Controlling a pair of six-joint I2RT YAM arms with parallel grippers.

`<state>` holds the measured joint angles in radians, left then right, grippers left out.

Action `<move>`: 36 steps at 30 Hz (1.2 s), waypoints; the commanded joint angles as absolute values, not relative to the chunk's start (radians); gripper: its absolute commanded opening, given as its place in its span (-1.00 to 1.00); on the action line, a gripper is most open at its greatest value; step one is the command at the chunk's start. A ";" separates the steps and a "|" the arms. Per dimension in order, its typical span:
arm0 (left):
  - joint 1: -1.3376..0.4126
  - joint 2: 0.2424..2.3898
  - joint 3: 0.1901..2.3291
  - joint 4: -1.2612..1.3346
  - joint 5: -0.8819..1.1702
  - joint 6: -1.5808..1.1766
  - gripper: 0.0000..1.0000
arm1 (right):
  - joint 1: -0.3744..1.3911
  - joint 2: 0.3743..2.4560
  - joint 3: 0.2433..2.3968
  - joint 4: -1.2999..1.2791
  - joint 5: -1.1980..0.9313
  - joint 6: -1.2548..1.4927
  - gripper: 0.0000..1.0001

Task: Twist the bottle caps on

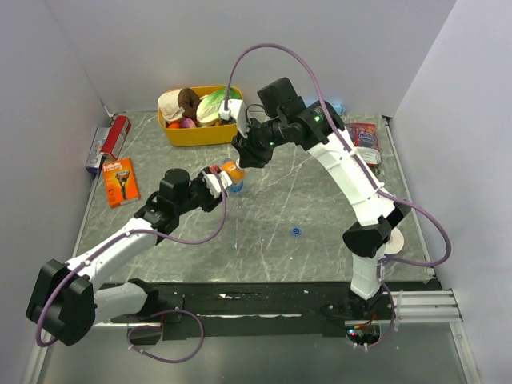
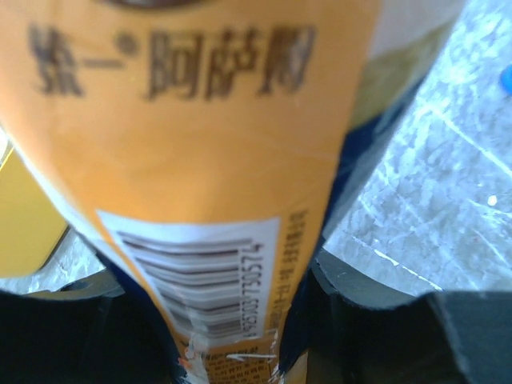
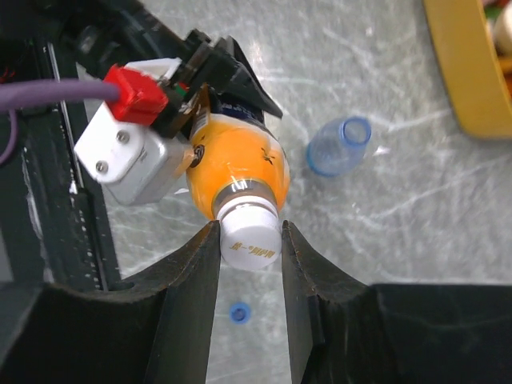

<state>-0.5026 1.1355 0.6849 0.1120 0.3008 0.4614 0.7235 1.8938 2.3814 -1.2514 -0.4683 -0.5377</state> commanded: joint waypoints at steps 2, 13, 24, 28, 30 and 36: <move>-0.560 1.127 0.772 0.328 0.238 0.480 -0.99 | 0.729 1.936 2.378 -1.302 -0.405 -0.402 -0.54; -0.558 1.112 0.701 0.345 0.275 0.430 -0.98 | 0.729 1.927 2.368 -1.276 -0.376 -0.388 -0.43; -0.558 1.114 0.632 0.334 0.360 0.385 -0.98 | 0.729 1.896 2.367 -1.258 -0.368 -0.443 -0.18; -0.558 1.117 0.623 0.337 0.374 0.374 -0.98 | 0.729 1.885 2.358 -1.250 -0.364 -0.452 -0.05; -0.560 1.123 0.623 0.337 0.379 0.371 -0.98 | 0.730 1.884 2.356 -1.247 -0.368 -0.454 0.00; -0.560 1.132 0.627 0.325 0.393 0.353 -0.98 | 0.730 1.878 2.355 -1.232 -0.364 -0.451 0.07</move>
